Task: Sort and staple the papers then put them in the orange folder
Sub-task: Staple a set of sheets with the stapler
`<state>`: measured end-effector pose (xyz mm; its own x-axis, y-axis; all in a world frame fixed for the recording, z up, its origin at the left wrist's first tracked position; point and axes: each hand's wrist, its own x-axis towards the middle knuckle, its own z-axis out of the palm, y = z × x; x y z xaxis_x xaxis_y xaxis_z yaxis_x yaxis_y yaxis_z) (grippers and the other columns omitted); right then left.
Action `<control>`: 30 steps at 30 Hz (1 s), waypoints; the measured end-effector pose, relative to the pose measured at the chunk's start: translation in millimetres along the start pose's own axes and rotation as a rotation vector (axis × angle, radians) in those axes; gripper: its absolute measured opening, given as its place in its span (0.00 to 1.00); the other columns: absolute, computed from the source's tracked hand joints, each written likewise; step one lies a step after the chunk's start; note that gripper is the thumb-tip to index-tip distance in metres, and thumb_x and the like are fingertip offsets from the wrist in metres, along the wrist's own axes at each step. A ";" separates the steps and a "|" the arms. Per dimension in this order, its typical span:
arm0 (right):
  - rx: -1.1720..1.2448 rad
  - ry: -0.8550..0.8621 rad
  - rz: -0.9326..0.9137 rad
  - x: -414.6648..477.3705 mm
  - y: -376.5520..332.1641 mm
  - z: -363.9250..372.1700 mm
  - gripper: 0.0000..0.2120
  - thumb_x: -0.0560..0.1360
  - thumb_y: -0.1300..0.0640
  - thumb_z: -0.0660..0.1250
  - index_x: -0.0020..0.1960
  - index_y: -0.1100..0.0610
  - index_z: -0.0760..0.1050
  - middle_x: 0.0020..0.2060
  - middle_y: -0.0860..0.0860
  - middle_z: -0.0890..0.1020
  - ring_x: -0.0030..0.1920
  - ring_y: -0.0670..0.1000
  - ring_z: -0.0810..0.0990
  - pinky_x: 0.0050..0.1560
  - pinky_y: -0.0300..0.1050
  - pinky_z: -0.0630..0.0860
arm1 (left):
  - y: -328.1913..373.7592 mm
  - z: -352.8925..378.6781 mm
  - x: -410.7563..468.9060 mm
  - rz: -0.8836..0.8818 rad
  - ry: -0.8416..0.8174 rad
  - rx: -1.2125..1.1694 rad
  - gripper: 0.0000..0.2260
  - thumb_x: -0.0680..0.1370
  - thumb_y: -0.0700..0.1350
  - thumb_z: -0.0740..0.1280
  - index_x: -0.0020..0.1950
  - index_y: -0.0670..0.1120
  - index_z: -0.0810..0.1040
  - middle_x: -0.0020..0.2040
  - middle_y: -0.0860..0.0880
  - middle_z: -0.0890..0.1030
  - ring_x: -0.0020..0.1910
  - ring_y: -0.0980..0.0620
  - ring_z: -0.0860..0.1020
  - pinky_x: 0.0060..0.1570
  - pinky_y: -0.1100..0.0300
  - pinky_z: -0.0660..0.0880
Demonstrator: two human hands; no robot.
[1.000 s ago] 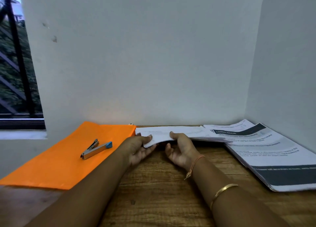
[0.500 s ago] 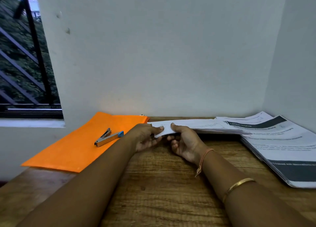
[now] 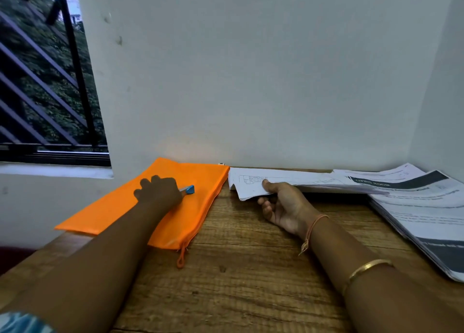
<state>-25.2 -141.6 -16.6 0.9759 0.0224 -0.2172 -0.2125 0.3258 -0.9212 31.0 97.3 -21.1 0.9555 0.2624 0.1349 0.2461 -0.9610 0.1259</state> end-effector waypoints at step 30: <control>0.206 -0.016 -0.008 -6.5 -6.7 -1.1 0.07 0.80 0.58 0.59 0.46 0.61 0.70 0.25 0.54 0.71 0.17 0.44 0.66 0.18 0.31 0.65 | 43.2 -29.8 -50.0 0.116 -0.899 -1.394 0.08 0.79 0.47 0.61 0.48 0.44 0.75 0.41 0.46 0.79 0.47 0.48 0.78 0.34 0.59 0.79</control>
<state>-30.1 -144.9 -9.4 0.9784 0.0339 -0.2037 -0.1920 0.5121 -0.8372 -10.9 45.3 6.9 0.8616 -0.4064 -0.3041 0.3201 -0.0301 0.9469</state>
